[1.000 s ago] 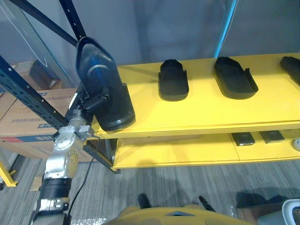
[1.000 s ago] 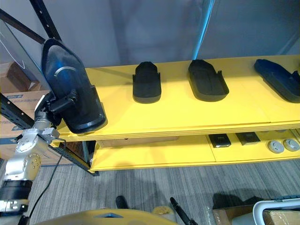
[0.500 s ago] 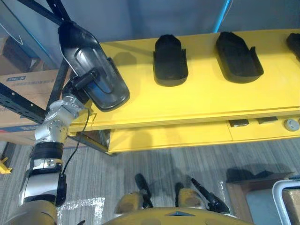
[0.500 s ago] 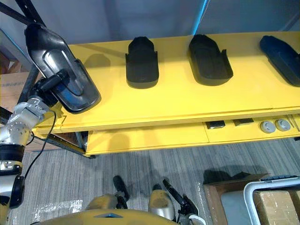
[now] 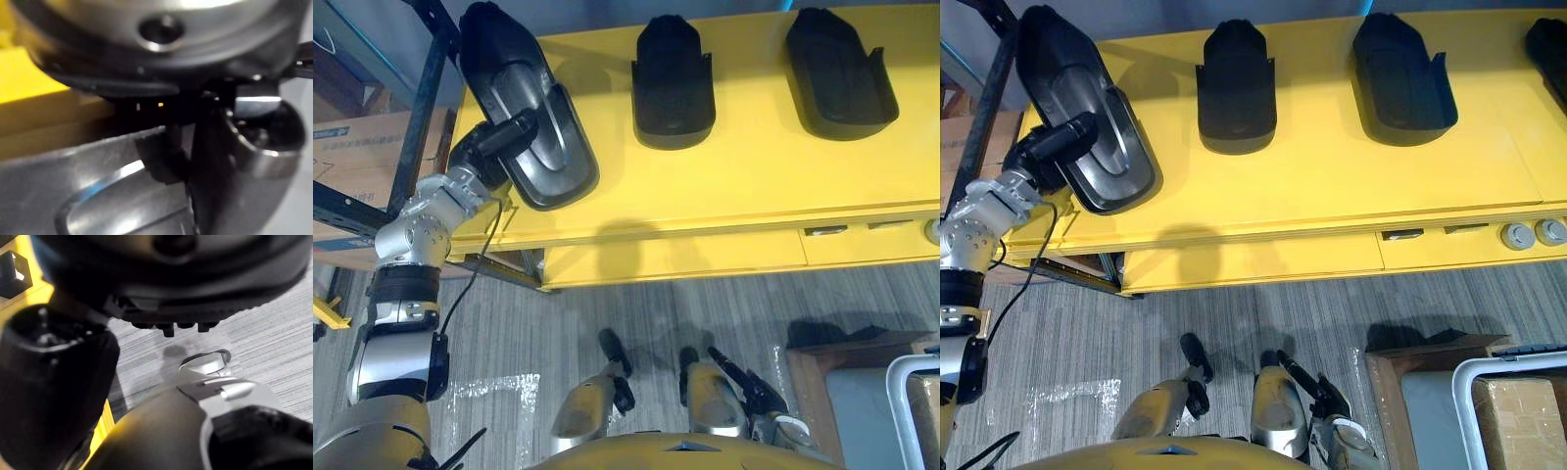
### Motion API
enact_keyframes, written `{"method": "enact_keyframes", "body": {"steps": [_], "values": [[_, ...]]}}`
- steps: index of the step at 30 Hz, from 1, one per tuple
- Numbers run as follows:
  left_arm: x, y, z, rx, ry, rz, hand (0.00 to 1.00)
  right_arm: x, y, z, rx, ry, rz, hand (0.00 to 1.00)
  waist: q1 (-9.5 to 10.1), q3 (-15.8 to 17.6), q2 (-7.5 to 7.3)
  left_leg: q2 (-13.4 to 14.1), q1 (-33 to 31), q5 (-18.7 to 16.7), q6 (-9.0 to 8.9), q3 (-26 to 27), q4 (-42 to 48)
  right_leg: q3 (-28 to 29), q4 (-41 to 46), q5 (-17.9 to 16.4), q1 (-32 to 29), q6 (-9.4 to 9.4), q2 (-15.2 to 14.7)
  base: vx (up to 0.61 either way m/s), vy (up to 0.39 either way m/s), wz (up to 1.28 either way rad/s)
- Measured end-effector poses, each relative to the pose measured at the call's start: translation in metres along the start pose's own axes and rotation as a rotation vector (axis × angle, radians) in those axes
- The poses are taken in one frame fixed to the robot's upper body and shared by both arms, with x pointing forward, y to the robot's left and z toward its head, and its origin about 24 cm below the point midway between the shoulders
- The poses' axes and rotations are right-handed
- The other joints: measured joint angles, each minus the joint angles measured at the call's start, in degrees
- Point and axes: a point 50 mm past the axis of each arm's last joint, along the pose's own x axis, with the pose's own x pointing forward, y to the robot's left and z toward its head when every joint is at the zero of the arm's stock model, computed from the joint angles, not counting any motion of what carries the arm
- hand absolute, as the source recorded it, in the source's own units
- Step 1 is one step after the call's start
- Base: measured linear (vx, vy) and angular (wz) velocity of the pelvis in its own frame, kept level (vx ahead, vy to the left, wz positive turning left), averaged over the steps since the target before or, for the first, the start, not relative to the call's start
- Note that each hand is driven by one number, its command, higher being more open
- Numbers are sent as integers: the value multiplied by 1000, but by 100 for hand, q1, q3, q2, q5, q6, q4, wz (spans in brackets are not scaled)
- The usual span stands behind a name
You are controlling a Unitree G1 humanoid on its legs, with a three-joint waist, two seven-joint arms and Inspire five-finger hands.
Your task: Walk over and take three plastic housings, then place them on the shelf
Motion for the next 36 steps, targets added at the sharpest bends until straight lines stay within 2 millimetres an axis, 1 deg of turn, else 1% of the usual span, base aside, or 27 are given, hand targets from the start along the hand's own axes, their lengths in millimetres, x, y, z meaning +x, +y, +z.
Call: {"method": "enact_keyframes", "body": {"steps": [2, 4, 10, 11, 16, 20, 23, 24, 27, 31, 36], "values": [[2, -1, 9, 33, -14, 8, 0, 1, 0, 5, -3, -12, 2, 100, -3, 92, -4, 6, -5, 13, -12, -6, -1, -10, 59, -26, -32, -17, 0, -14, -53, 2], [5, -2, 24, 97, -29, 27, 0, 3, 2, 12, -5, -37, 7, 100, -12, 189, -13, 20, -68, 36, -29, -4, -4, -13, 124, -36, -128, -30, 6, -25, -53, -1], [10, -4, 36, 156, -13, 65, 0, 2, 2, 14, 34, -44, 10, 100, -22, 202, -30, 33, -126, 43, -29, 3, -14, -16, 122, -31, -179, -26, 15, 1, -13, 0], [11, -4, 38, 170, -16, 72, 100, 2, 3, 14, 36, -44, 11, 100, -24, 206, -36, 35, -136, 43, -28, 6, -20, -15, 109, -26, -185, -22, 17, 21, -30, 0], [12, -3, 49, 261, -15, 120, 100, 3, 6, 13, 29, -41, 18, 100, -35, 241, -97, 70, -136, 40, -25, 68, -19, 40, 23, 30, -170, 14, 62, 14, -18, -5], [12, 0, 55, 349, -10, 177, 100, 3, 7, 14, 62, -44, 18, 100, -46, 249, -109, 127, -135, 38, -23, 142, -22, 92, -97, 115, -148, 4, 129, 14, -25, -11], [12, 5, 58, 419, -6, 247, 100, 3, 8, 14, 57, -43, 18, 100, -137, 250, -112, 138, -109, 37, -23, 149, -23, 90, -113, 123, -118, 0, 135, 9, -22, -2], [12, 8, 60, 450, -4, 293, 100, 2, 9, 13, 51, -41, 22, 100, -174, 254, -114, 148, -74, 30, -16, 154, -24, 88, -166, 145, -60, 0, 144, 17, -16, -3], [12, 12, 61, 467, 0, 353, 100, 2, 9, 11, 45, -34, 25, 100, -193, 254, -111, 164, -33, 2, -12, 178, -24, 102, -287, 194, 31, 9, 161, 36, -13, -4], [13, 11, 62, 498, -9, 394, 100, 1, 9, 9, 78, -29, 13, 100, -199, 257, -116, 168, -2, -29, 10, 197, -23, 107, -442, 270, 140, 20, 169, 42, -4, -2], [12, 12, 62, 520, -31, 497, 100, -1, 8, 3, 81, -27, -2, 100, -229, 257, -117, 173, 135, -111, -12, 233, -26, 129, -693, 364, 382, 26, 178, 48, -5, -4]]}}
